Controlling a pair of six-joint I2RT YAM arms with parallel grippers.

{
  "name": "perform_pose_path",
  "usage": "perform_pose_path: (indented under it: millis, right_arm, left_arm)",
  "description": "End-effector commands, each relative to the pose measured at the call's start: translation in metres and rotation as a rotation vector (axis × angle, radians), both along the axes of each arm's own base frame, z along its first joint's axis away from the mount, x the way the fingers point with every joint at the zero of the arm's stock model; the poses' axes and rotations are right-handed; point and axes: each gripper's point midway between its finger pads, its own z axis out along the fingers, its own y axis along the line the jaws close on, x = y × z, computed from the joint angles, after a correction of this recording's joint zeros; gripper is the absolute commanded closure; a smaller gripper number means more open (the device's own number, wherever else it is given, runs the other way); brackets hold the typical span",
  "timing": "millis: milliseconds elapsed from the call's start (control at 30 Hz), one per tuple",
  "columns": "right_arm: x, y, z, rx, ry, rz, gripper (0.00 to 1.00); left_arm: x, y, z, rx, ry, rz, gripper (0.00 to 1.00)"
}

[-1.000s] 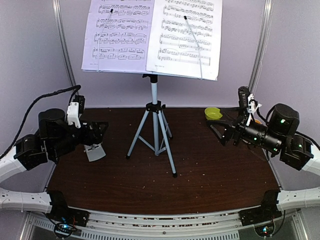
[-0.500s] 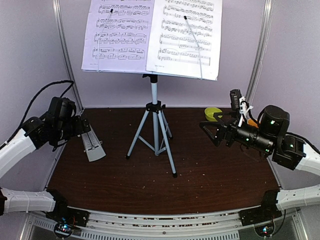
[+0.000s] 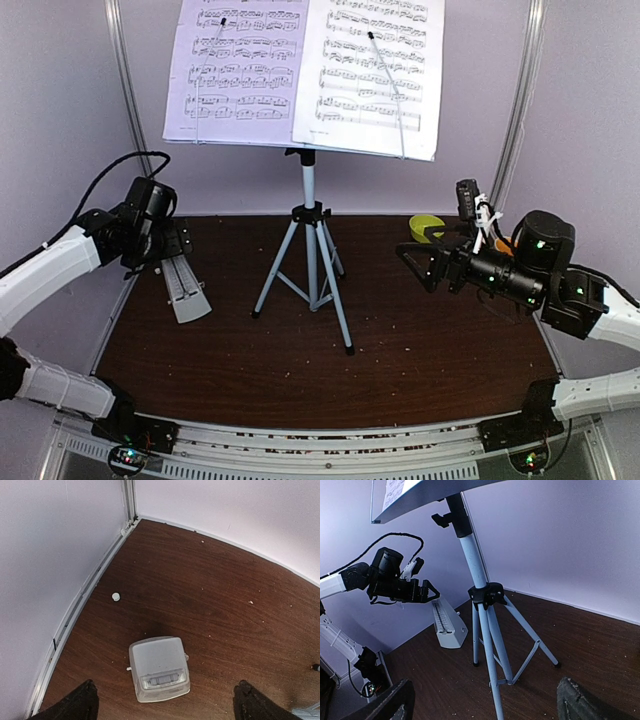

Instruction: Set up the instrument practice props

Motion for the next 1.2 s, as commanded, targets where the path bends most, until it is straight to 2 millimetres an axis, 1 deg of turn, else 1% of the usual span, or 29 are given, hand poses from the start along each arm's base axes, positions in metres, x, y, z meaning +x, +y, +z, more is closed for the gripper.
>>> perform_pose_path:
  millis: [0, 167, 300, 500, 633, 700, 800, 900, 967, 1033, 1100, 1167]
  right_arm:
    - [0.0, 0.001, 0.011, 0.044, -0.009, 0.008, 0.0]
    - [0.0, 0.001, 0.011, 0.049, -0.005, 0.009, 0.0]
    - [-0.001, 0.001, 0.009, 0.044, -0.002, 0.01, 0.0]
    - [-0.001, 0.001, 0.009, 0.043, -0.003, 0.011, 0.0]
    - [-0.002, 0.001, 0.008, 0.041, -0.002, 0.015, 0.0]
    - [-0.002, 0.001, 0.008, 0.039, -0.003, 0.015, 0.0]
    - [-0.002, 0.0, 0.008, 0.038, -0.006, 0.011, 0.0]
    - [-0.002, 0.0, 0.007, 0.035, -0.007, 0.012, 0.0]
    - [-0.002, 0.002, 0.006, 0.031, -0.006, 0.018, 0.0]
    - [-0.002, 0.005, 0.006, 0.028, -0.007, 0.028, 0.0]
    - [-0.001, 0.007, 0.006, 0.022, -0.008, 0.032, 0.0]
    - [-0.001, 0.008, 0.006, 0.019, -0.01, 0.036, 0.0]
  left_arm:
    - [0.015, -0.001, 0.007, 0.003, -0.021, 0.012, 0.06]
    - [0.023, -0.004, -0.01, 0.018, 0.012, 0.009, 0.14]
    - [0.027, -0.004, -0.021, 0.03, 0.033, 0.011, 0.18]
    - [0.028, -0.002, -0.038, 0.055, 0.071, 0.007, 0.26]
    - [0.026, 0.0, -0.051, 0.065, 0.1, 0.003, 0.31]
    - [0.021, 0.002, -0.051, 0.06, 0.097, 0.01, 0.4]
    - [0.009, 0.006, -0.048, 0.039, 0.072, 0.007, 0.57]
    - [-0.004, 0.006, -0.046, 0.02, 0.069, -0.026, 0.69]
    - [-0.013, 0.003, -0.044, -0.005, 0.064, -0.055, 0.74]
    - [-0.022, -0.005, -0.041, -0.03, 0.054, -0.093, 0.77]
    - [-0.03, -0.016, -0.034, -0.044, 0.043, -0.128, 0.79]
    - [-0.039, -0.032, -0.027, -0.049, 0.023, -0.183, 0.82]
